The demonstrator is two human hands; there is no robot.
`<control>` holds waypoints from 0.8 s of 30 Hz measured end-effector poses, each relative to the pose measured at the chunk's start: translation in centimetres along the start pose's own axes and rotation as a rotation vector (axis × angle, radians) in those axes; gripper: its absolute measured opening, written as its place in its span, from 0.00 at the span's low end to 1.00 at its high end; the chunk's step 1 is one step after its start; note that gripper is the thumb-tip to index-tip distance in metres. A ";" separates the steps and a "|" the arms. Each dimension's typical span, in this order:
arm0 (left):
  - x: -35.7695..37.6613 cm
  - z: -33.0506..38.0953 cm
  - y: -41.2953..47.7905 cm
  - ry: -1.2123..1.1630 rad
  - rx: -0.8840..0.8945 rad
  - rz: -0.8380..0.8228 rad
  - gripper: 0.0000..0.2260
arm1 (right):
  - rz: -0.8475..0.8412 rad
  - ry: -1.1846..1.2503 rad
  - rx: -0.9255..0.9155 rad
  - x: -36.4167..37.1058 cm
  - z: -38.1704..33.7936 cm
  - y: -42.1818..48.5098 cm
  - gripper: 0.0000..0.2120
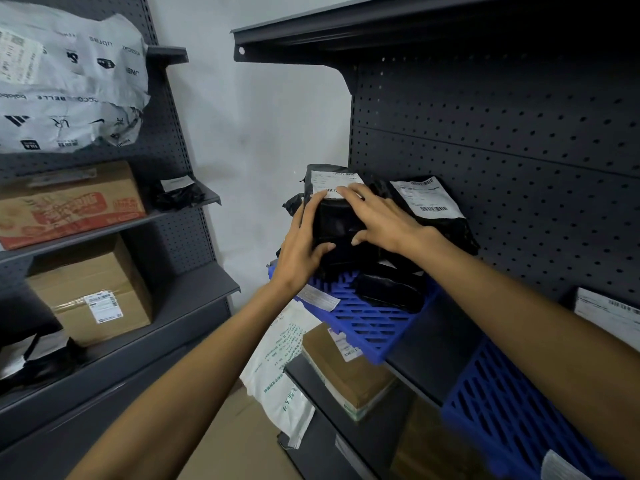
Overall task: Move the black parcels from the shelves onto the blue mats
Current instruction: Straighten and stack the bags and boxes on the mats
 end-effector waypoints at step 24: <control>-3.1 -9.3 4.1 -0.377 0.154 -0.280 0.34 | 0.152 -0.017 0.515 3.7 -6.5 1.4 0.43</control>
Point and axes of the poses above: each hand's wrist, its own y-axis towards the middle knuckle, its own x-axis out of the palm, z = x × y, the point moved 7 cm from there along y, towards the middle knuckle, and after that the axes turned 13 degrees about z, right-handed, at the moved point
